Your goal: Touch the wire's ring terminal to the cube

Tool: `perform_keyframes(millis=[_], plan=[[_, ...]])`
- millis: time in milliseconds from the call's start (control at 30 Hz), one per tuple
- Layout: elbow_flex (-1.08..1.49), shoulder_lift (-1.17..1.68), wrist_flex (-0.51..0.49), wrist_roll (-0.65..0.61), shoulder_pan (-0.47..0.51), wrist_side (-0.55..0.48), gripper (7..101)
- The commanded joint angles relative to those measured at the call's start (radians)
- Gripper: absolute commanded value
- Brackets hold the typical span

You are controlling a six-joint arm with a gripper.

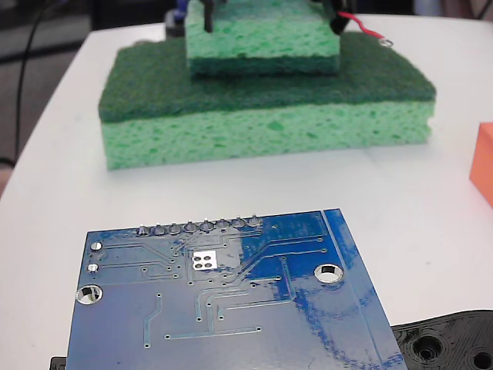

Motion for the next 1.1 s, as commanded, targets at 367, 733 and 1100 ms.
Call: perform_keyframes(millis=[367, 733, 1100], plan=[[-0.005, 0.002, -0.003, -0.002, 0.000, -0.003, 100.3], [-0.005, 0.002, -0.003, 0.000, 0.000, -0.002, 100.3], [-0.069, 0.002, 0.012, 0.008, 0.000, -0.009, 100.3]])
